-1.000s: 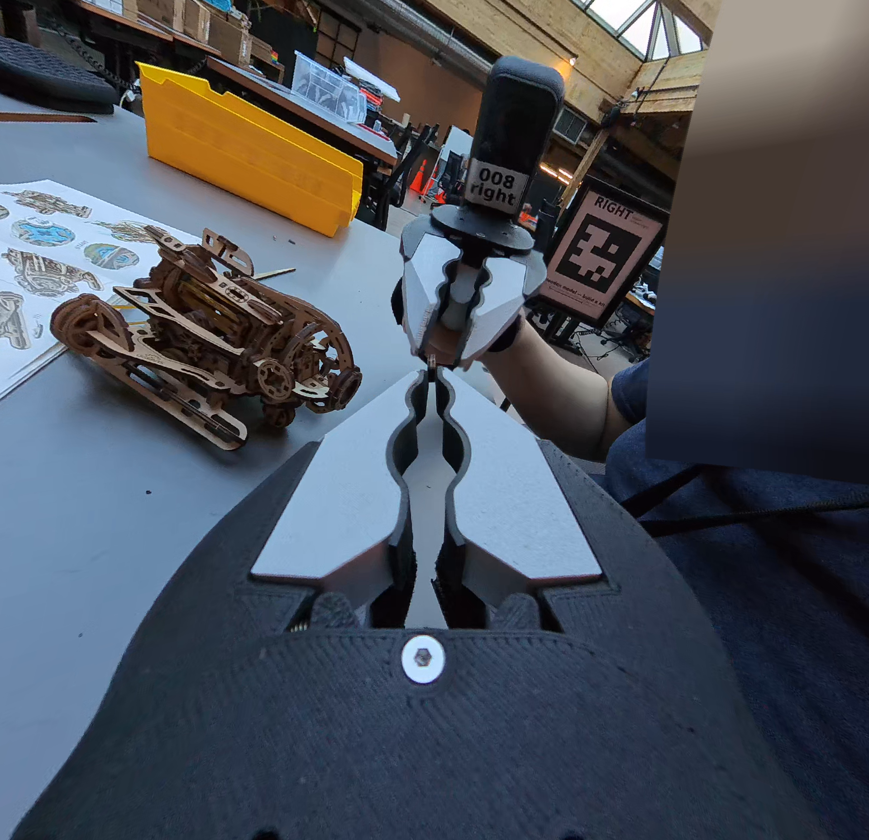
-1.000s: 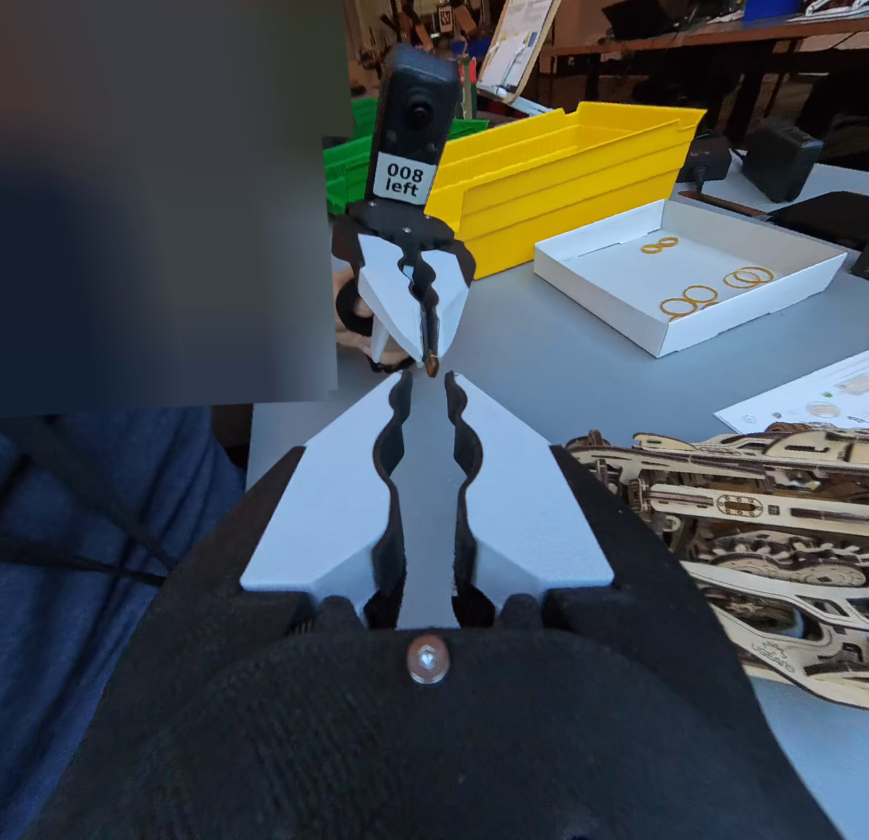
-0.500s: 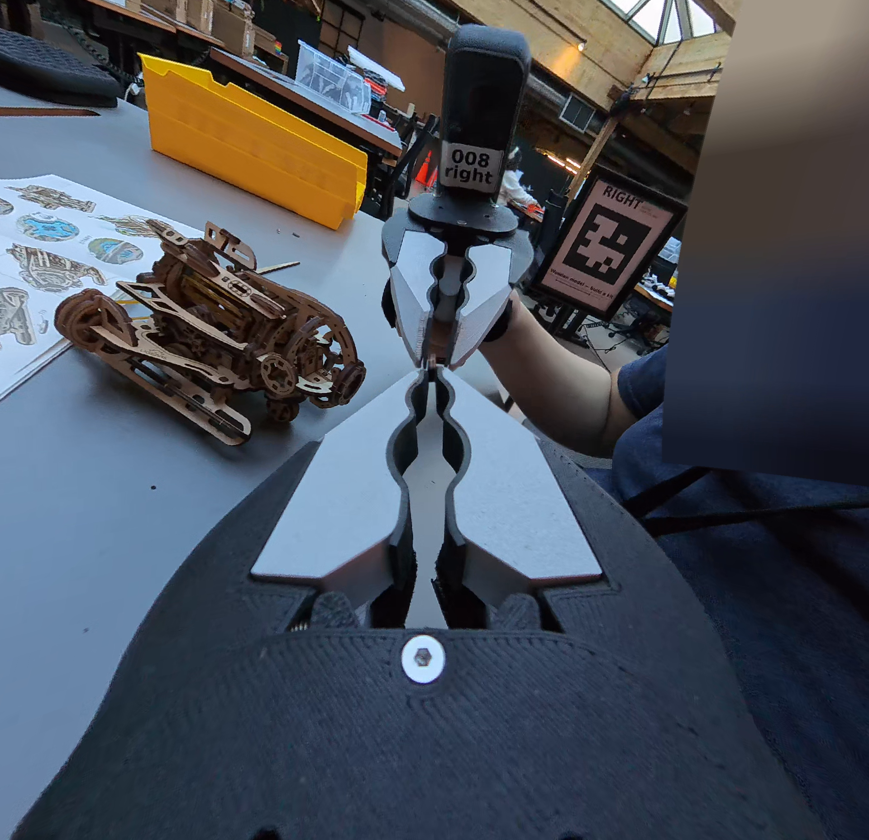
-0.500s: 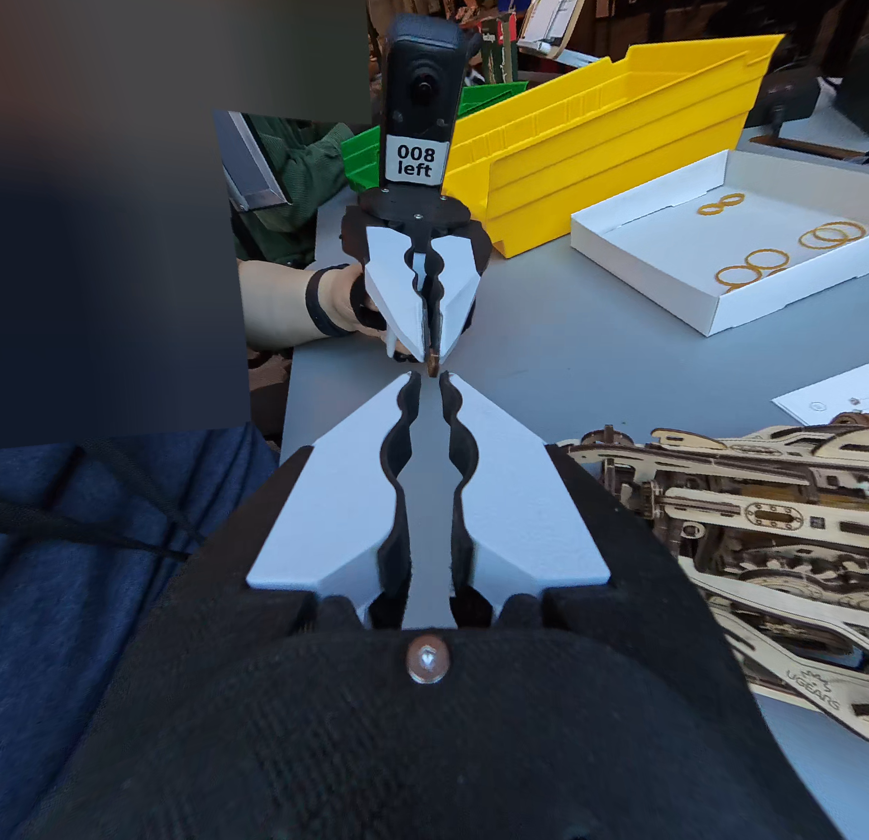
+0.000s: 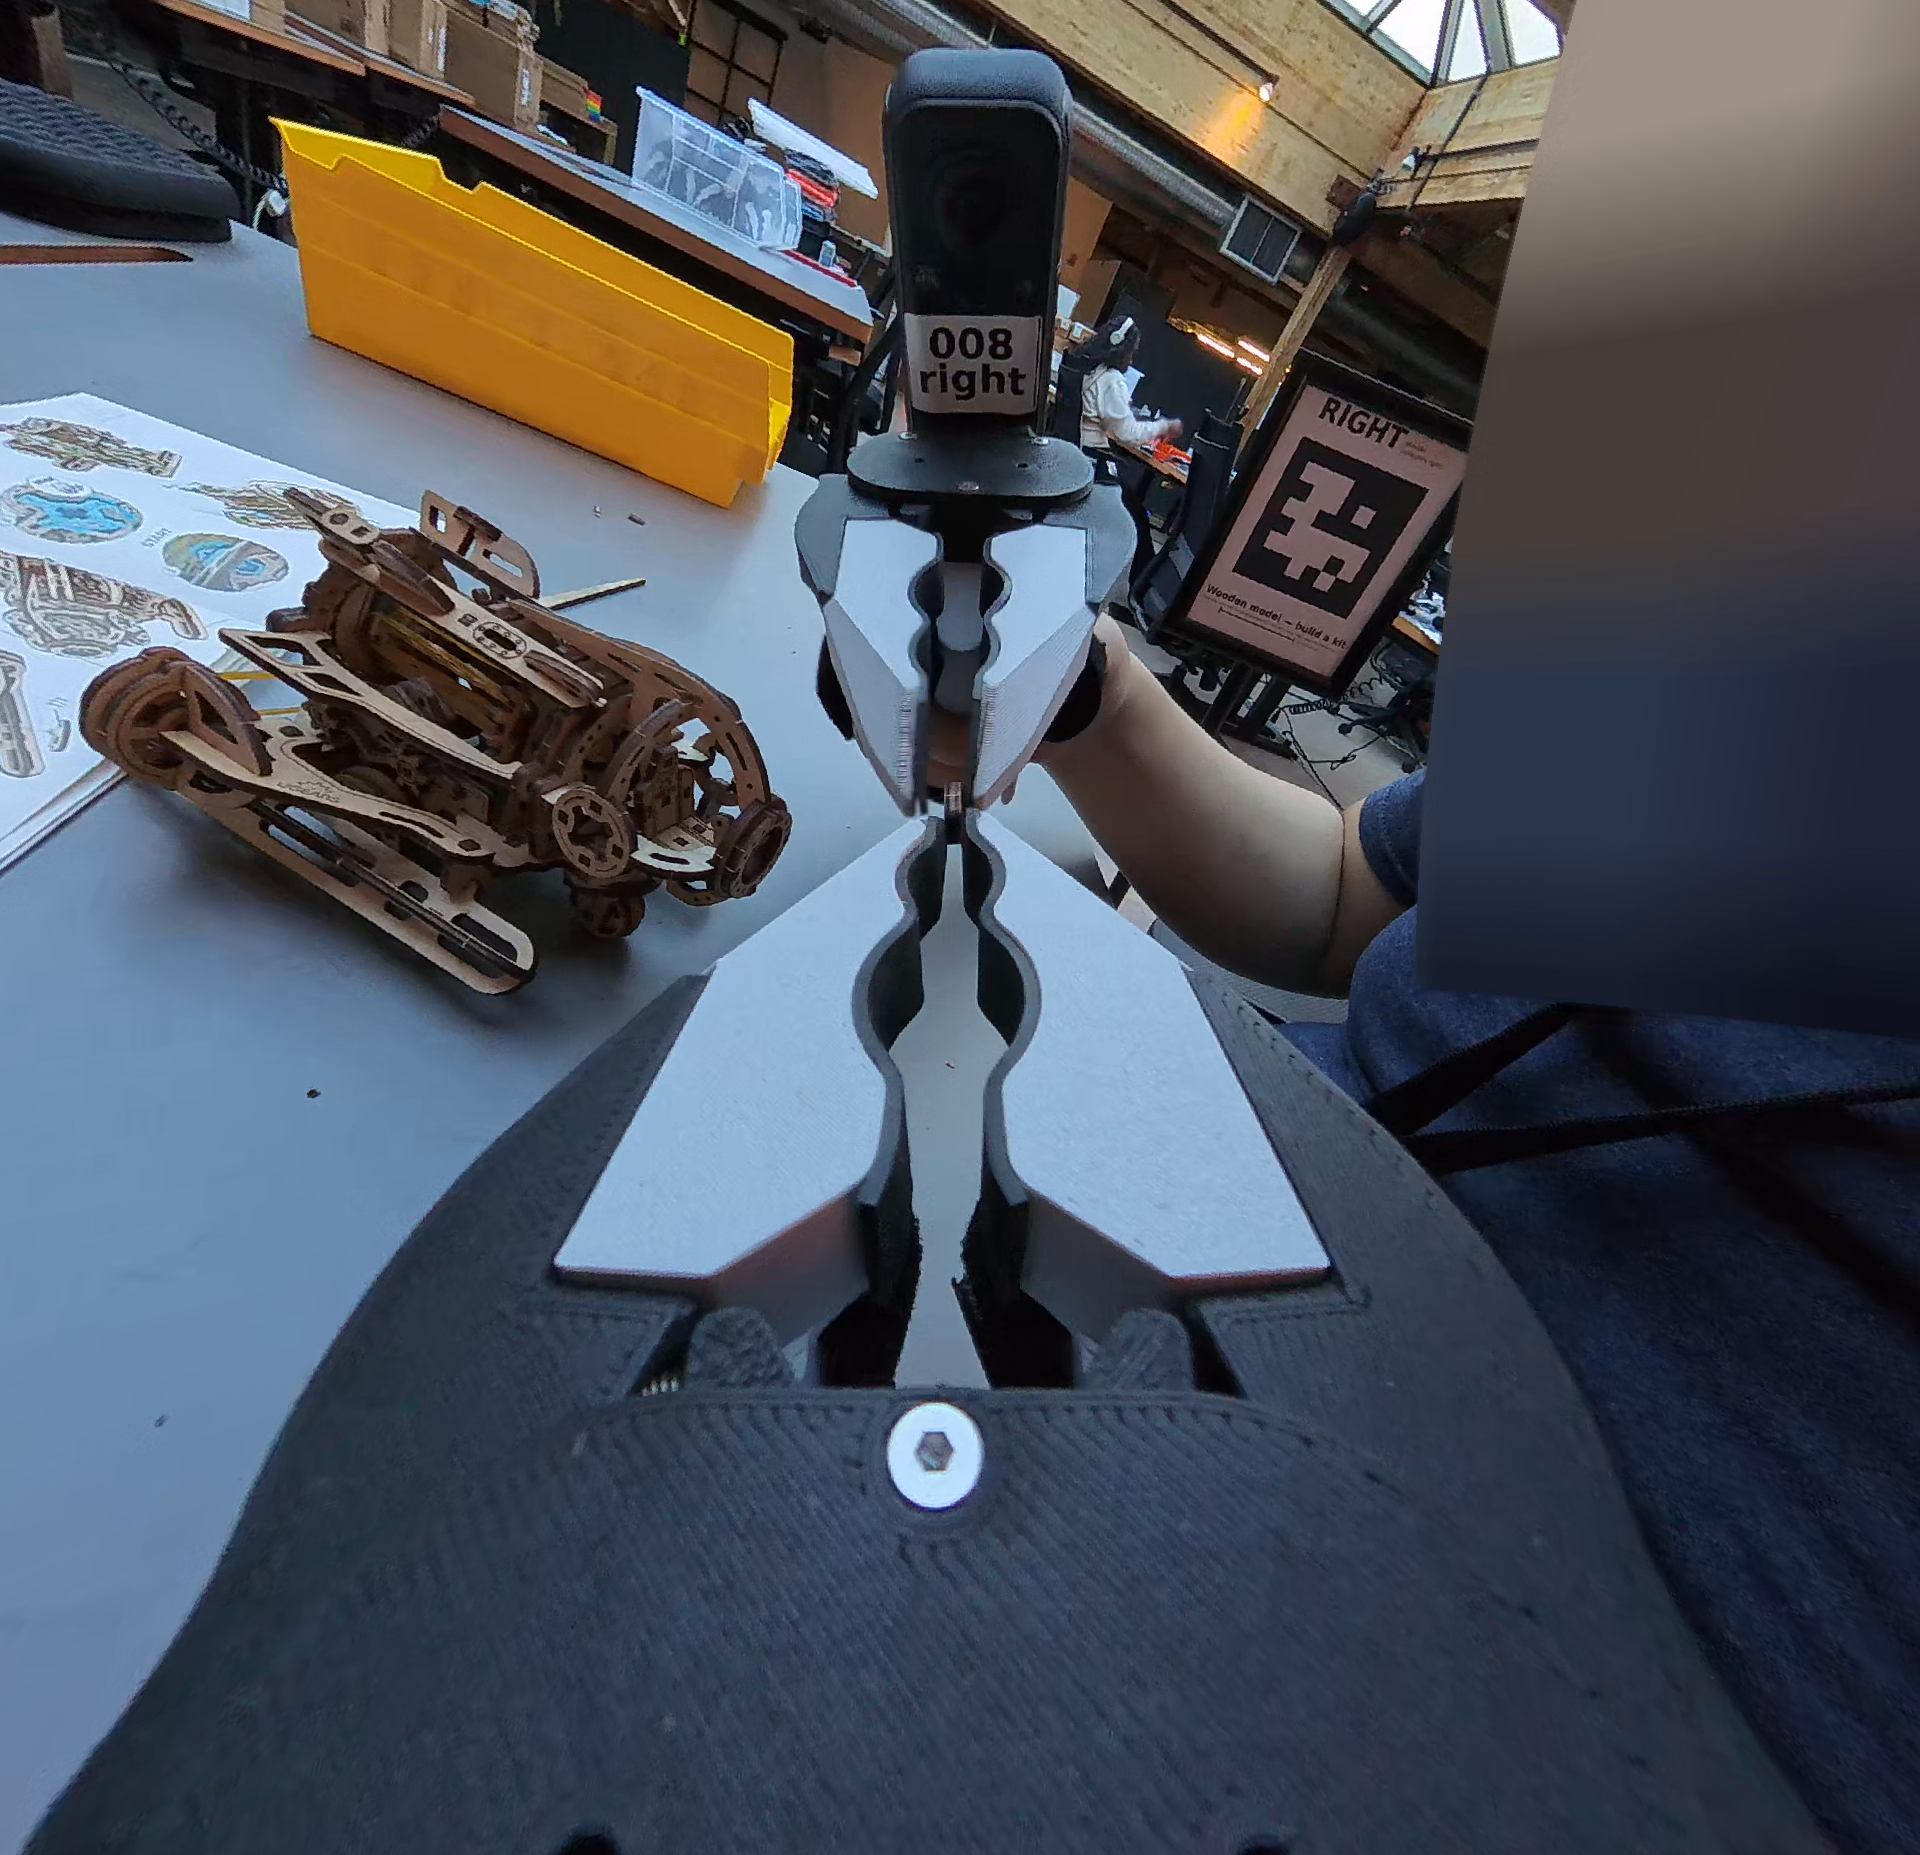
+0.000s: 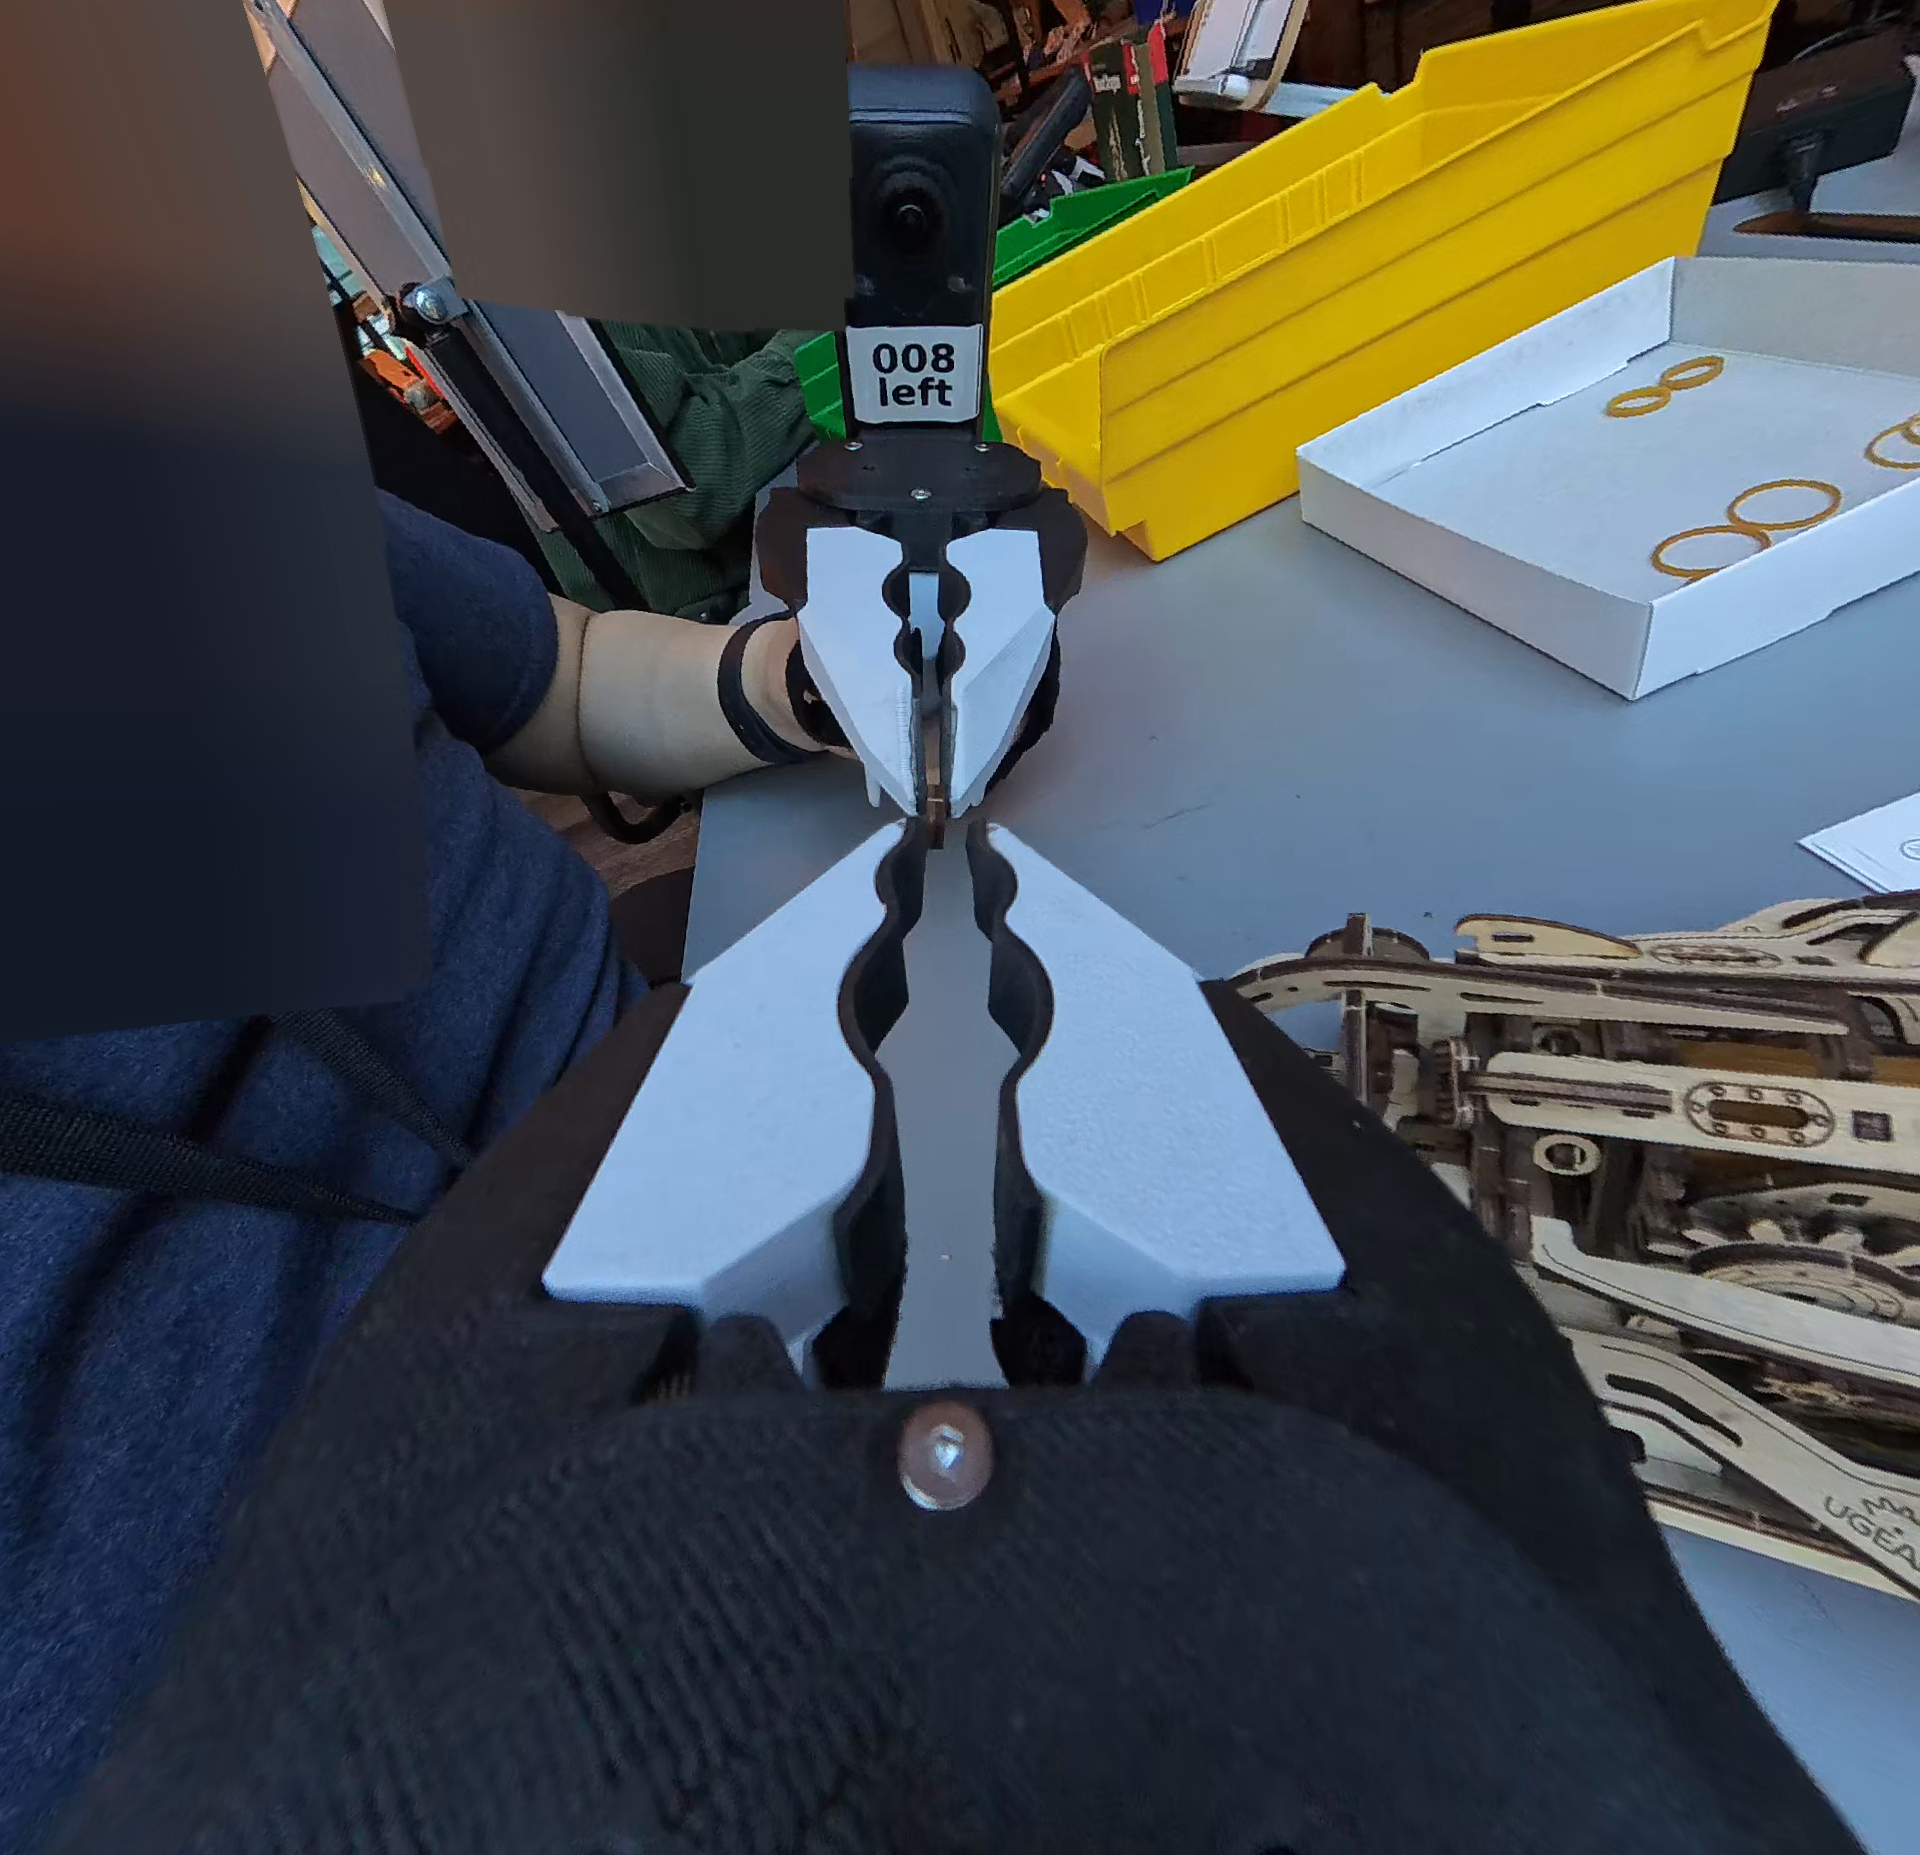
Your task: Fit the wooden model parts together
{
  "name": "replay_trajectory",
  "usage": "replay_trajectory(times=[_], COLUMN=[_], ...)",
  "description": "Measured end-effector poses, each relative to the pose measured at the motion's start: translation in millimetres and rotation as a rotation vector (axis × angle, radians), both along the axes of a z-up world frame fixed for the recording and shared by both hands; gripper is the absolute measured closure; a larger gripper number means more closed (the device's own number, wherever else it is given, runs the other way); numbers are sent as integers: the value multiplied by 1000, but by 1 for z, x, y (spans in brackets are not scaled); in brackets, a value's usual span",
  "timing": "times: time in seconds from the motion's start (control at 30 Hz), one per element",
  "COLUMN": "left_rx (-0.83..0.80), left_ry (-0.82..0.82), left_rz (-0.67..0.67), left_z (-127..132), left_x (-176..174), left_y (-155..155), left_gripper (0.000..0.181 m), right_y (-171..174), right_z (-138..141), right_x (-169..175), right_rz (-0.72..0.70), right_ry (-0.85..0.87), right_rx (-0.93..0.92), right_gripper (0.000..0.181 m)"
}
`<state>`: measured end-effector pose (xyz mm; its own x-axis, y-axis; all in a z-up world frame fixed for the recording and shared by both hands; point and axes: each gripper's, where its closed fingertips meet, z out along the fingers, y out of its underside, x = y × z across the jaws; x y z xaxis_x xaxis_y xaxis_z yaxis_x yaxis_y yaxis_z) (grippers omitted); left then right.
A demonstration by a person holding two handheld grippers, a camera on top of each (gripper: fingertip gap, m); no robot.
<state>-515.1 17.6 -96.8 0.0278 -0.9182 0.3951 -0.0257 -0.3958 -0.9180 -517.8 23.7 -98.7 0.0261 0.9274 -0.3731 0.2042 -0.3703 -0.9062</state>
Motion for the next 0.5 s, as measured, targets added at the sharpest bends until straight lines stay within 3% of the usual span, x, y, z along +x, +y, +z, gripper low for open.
replay_trajectory(times=[0.37, 0.5], left_rx=[5, 1], left_ry=[75, 80], left_rz=[-48, -48], left_z=[-17, -20], left_x=[10, 12], left_y=[-9, -9], left_gripper=[173, 179], right_y=[-10, -13], right_z=[-20, -25], right_x=[9, 12], right_rz=[-26, -34], right_ry=[-89, -107], right_rx=[35, 50], right_gripper=[180, 180])
